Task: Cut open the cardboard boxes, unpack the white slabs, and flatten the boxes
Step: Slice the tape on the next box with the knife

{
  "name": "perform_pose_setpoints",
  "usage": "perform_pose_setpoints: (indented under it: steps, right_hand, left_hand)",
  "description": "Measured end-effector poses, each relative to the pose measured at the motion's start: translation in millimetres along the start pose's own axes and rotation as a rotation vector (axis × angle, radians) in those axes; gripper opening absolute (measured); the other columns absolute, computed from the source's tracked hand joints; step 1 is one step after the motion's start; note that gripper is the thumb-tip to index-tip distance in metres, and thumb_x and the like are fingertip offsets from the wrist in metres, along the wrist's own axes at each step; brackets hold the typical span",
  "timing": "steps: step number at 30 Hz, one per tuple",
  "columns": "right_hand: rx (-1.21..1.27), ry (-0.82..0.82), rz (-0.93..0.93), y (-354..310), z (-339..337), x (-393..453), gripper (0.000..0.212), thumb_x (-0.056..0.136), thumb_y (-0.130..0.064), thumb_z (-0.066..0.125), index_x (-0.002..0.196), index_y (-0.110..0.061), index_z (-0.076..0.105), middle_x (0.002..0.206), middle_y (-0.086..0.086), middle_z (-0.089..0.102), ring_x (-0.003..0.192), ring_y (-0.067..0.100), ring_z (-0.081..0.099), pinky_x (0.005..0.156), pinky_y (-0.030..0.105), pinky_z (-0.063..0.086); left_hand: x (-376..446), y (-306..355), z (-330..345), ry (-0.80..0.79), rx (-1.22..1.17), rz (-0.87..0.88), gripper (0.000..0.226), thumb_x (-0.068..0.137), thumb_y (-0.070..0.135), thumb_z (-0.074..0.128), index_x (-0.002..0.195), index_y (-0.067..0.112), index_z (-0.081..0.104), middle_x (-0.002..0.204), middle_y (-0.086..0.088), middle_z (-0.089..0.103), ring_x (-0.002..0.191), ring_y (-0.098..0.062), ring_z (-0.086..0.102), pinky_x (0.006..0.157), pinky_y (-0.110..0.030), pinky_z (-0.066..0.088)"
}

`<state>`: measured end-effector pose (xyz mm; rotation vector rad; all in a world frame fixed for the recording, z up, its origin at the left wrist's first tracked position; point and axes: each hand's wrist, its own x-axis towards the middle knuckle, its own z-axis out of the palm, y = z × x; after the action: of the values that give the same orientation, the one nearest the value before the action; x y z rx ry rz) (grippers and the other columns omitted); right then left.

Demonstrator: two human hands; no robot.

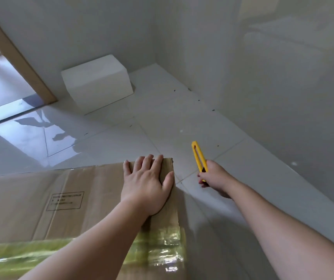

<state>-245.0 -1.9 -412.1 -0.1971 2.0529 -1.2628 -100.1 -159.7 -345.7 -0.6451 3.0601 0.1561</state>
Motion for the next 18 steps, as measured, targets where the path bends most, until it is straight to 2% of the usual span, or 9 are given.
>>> perform_pose_setpoints:
  steps: [2,4,8,11,14,18]
  right_hand:
    - [0.156,-0.070,-0.041,-14,-19,-35,0.028,0.089,0.015,0.042,0.112,-0.001,0.043,0.096,0.015,0.048,0.073,0.018,0.055,0.070,0.031,0.055]
    - [0.208,-0.082,-0.085,-27,-37,-76,0.032,0.089,0.019,0.041,0.111,-0.004,0.045,0.096,0.015,0.048,0.078,0.019,0.057,0.076,0.031,0.057]
    - [0.009,0.062,-0.141,-44,-51,-170,0.032,0.094,0.012,0.037,0.117,-0.008,0.046,0.100,0.019,0.054,0.079,0.022,0.063,0.078,0.032,0.057]
    - [-0.088,0.158,-0.181,-50,-41,-229,0.029,0.096,0.008,0.036,0.109,-0.012,0.052,0.096,0.018,0.058,0.076,0.024,0.064,0.078,0.039,0.058]
    - [-0.036,0.249,-0.239,-49,-18,-265,0.022,0.098,0.001,0.038,0.106,-0.009,0.056,0.082,0.013,0.059,0.064,0.022,0.061,0.062,0.036,0.057]
    - [-0.008,0.418,-0.311,-50,-8,-279,0.018,0.100,-0.011,0.043,0.097,-0.019,0.060,0.067,0.003,0.058,0.048,0.018,0.053,0.045,0.029,0.048]
  left_hand:
    - [0,0,1,-0.007,-0.019,0.006,0.076,0.082,0.067,0.002,0.147,0.032,0.019,0.151,0.004,0.028,0.142,-0.019,0.015,0.114,-0.051,0.000]
    - [2,-1,0,-0.015,-0.043,0.013,0.075,0.083,0.066,0.004,0.148,0.031,0.018,0.152,0.002,0.028,0.142,-0.020,0.014,0.113,-0.053,0.000]
    - [-3,-4,-4,-0.048,-0.045,0.048,0.074,0.085,0.064,0.007,0.149,0.027,0.016,0.155,-0.001,0.024,0.143,-0.023,0.012,0.111,-0.056,-0.001]
    - [0,-6,-6,-0.034,-0.077,0.089,0.077,0.085,0.063,0.006,0.150,0.022,0.013,0.157,-0.004,0.019,0.144,-0.023,0.009,0.111,-0.057,-0.002]
    - [2,-8,-6,-0.033,-0.077,0.143,0.076,0.087,0.062,0.008,0.150,0.019,0.011,0.158,-0.005,0.014,0.145,-0.022,0.005,0.114,-0.055,-0.001]
    - [-25,-10,-9,-0.061,-0.128,0.220,0.070,0.092,0.058,0.015,0.150,0.019,0.014,0.159,-0.004,0.008,0.146,-0.020,-0.001,0.117,-0.048,0.000]
